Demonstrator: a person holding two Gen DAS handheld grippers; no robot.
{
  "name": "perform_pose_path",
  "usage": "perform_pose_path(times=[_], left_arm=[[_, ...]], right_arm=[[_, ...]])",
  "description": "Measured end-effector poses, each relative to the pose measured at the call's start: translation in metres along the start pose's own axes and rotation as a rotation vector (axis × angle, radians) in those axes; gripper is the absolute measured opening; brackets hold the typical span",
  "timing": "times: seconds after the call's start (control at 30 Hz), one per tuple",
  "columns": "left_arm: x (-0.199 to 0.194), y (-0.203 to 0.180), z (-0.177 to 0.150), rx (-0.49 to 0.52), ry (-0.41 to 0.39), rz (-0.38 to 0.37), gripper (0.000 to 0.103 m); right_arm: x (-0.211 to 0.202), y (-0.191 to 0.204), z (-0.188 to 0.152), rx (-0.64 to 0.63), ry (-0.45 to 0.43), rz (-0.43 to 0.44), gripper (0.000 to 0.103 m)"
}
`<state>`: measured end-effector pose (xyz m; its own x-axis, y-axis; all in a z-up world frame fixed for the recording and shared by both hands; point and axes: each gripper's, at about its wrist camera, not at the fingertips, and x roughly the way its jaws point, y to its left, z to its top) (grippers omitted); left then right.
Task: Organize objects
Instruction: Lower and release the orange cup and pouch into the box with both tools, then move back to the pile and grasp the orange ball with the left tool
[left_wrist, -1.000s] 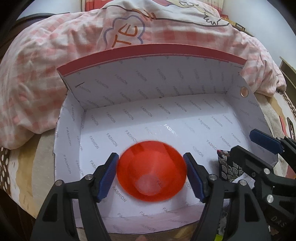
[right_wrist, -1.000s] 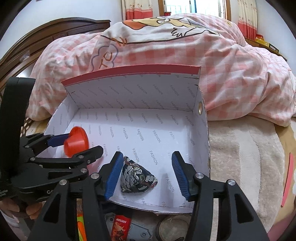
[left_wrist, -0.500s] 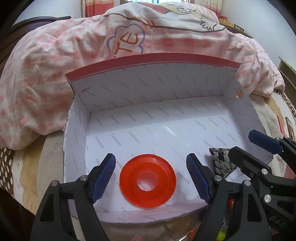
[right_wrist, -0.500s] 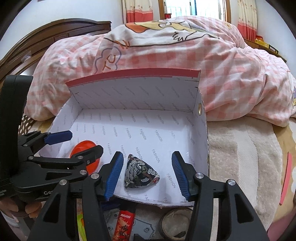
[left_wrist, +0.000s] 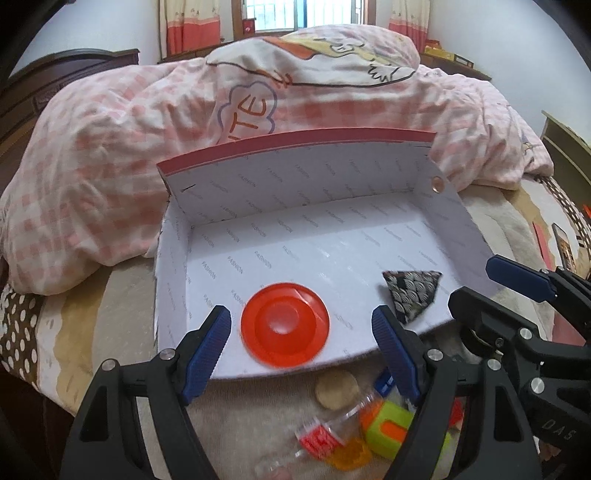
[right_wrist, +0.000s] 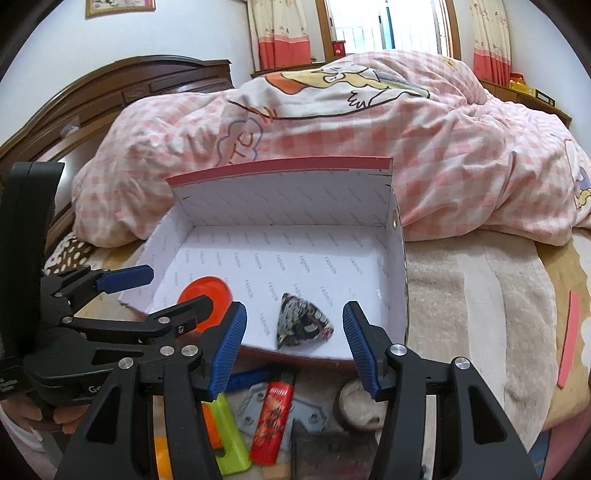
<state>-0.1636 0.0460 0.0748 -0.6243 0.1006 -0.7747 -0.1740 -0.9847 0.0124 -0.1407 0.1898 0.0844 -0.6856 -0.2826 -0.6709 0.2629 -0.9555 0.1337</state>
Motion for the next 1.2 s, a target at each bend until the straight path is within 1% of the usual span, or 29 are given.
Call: perform_pose_path(times=[0.1, 0.43, 0.6, 0.77, 1.0, 1.2], left_arm=[[-0.009, -0.004, -0.006, 0.0, -0.007, -0.009, 0.079], [-0.036, -0.014, -0.039, 0.005, -0.021, -0.043, 0.08], [-0.045, -0.02, -0.058, 0.005, -0.016, -0.059, 0.079], [-0.053, -0.028, -0.073, 0.025, -0.025, -0.061, 0.079], [-0.061, -0.035, -0.093, 0.041, -0.019, -0.073, 0.079], [-0.058, -0.036, -0.105, 0.04, -0.002, -0.079, 0.079]], right_arm=[[-0.011, 0.002, -0.008, 0.005, -0.01, 0.009, 0.056], [-0.041, 0.004, -0.037, 0.029, -0.029, 0.028, 0.056], [-0.051, 0.004, -0.055, 0.047, -0.029, 0.036, 0.056], [-0.059, 0.002, -0.073, 0.067, -0.027, 0.032, 0.056], [-0.067, -0.003, -0.09, 0.091, -0.023, 0.024, 0.056], [-0.068, -0.004, -0.1, 0.09, -0.011, 0.016, 0.056]])
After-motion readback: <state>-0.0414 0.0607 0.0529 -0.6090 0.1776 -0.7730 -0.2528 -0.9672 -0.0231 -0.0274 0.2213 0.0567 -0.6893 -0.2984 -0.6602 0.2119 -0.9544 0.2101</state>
